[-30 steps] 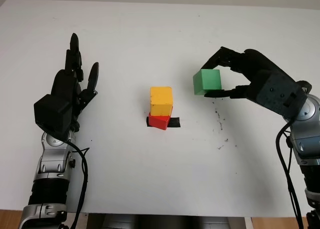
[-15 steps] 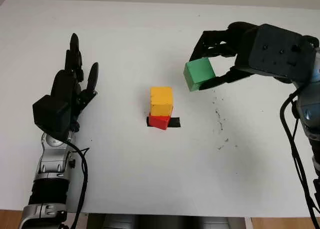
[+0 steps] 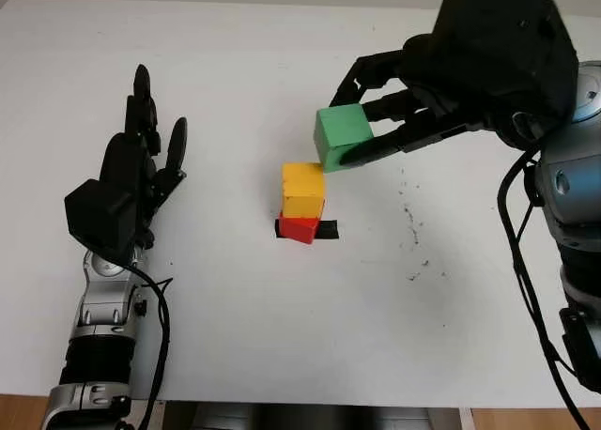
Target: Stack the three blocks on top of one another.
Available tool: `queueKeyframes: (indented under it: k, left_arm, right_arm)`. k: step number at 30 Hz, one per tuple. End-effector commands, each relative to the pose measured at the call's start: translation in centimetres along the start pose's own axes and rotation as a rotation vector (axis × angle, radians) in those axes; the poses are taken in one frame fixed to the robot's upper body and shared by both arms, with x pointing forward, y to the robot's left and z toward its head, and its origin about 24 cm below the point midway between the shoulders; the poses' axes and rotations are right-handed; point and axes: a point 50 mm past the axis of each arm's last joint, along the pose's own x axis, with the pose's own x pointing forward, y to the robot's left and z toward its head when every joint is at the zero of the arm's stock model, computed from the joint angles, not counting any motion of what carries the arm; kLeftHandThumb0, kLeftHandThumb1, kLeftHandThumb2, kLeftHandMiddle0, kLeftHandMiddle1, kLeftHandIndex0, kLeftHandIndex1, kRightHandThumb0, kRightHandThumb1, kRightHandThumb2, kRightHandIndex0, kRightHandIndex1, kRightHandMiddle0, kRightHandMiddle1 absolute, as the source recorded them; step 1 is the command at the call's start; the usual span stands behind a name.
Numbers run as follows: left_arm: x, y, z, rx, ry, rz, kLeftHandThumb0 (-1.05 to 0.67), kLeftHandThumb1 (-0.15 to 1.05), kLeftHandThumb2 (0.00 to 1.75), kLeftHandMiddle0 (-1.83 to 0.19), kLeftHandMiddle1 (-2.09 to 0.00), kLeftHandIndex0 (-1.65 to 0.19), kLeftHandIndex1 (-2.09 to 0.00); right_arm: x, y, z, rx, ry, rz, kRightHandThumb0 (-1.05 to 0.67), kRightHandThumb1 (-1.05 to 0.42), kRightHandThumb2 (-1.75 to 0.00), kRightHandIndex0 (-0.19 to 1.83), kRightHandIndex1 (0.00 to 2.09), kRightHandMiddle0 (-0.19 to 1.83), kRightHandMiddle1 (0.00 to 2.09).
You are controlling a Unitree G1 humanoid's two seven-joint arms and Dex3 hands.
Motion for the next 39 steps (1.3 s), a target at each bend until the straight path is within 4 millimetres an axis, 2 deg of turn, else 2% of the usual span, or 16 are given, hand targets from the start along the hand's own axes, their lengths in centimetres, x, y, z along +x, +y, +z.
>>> queueKeyframes:
  k: [1,10,19,39]
  left_arm:
    - [-0.4,0.1,-0.3,0.009,0.008,0.004,-0.65,1.05,0.56,0.17,-0.06,0.14,-0.05]
    - [-0.6,0.2,-0.6,0.006,0.015,0.014,-0.66,1.05,0.55,0.15,-0.06,0.13,-0.06]
    - [-0.6,0.1,-0.5,0.011,0.015,0.017,-0.65,1.05,0.55,0.15,-0.06,0.12,-0.06]
    - [-0.8,-0.3,-0.8,0.013,0.020,0.024,-0.65,1.05,0.54,0.16,-0.05,0.14,-0.05]
  right_arm:
    - [-0.5,0.0,0.6,0.021,-0.045,-0.022,-0.41,-1.02,-0.06,0.31,0.00,0.19,1.77]
    - [-0.1,1.1,0.0,0.139,-0.083,-0.027,-0.43,-1.03,-0.06,0.30,0.01,0.17,1.78]
    - [0.2,1.9,0.1,0.123,-0.053,-0.029,-0.44,-1.03,-0.05,0.31,0.01,0.19,1.85]
    - [0.8,3.2,-1.4,0.060,0.050,0.025,-0.43,-0.99,-0.05,0.30,0.02,0.24,1.73]
